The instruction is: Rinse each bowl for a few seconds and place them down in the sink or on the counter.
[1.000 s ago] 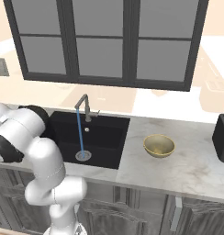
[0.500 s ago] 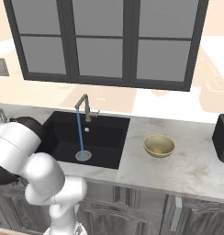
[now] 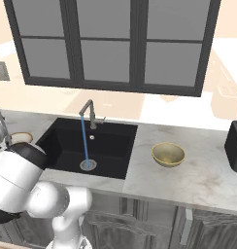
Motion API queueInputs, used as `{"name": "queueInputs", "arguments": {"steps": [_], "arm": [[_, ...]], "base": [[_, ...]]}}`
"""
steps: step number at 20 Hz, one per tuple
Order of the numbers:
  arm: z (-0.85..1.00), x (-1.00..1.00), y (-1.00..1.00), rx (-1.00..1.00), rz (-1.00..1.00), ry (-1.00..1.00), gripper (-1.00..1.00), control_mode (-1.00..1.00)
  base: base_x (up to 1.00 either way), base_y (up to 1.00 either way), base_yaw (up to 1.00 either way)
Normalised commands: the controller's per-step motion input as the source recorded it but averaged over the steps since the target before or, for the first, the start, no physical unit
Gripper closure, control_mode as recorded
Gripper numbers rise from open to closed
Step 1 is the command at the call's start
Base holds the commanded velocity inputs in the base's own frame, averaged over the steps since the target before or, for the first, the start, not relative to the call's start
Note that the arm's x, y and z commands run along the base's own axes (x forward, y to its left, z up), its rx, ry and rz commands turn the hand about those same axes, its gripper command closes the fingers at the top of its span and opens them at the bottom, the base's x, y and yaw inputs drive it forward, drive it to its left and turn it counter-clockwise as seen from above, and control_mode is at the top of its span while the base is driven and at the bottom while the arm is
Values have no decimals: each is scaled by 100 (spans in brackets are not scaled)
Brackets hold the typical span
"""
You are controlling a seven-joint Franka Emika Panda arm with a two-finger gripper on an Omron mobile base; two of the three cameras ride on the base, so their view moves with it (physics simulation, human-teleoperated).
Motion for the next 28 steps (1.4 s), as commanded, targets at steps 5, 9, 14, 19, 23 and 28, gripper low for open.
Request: {"name": "queueInputs", "arguments": {"steps": [5,9,14,19,23,28], "arm": [[58,-23,-7,0,-13,-4,-100,-100],[58,-37,-3,3,-17,0,-100,-100],[39,-42,-8,10,-30,0,-100,-100],[28,-15,-10,8,-37,11,-100,-100],[46,-8,-12,7,-35,12,-100,-100],[59,-22,-13,7,-30,4,-100,-100]], "base": [[0,0,0],[0,0,0],[0,0,0],[0,0,0],[0,0,0],[0,0,0]]}}
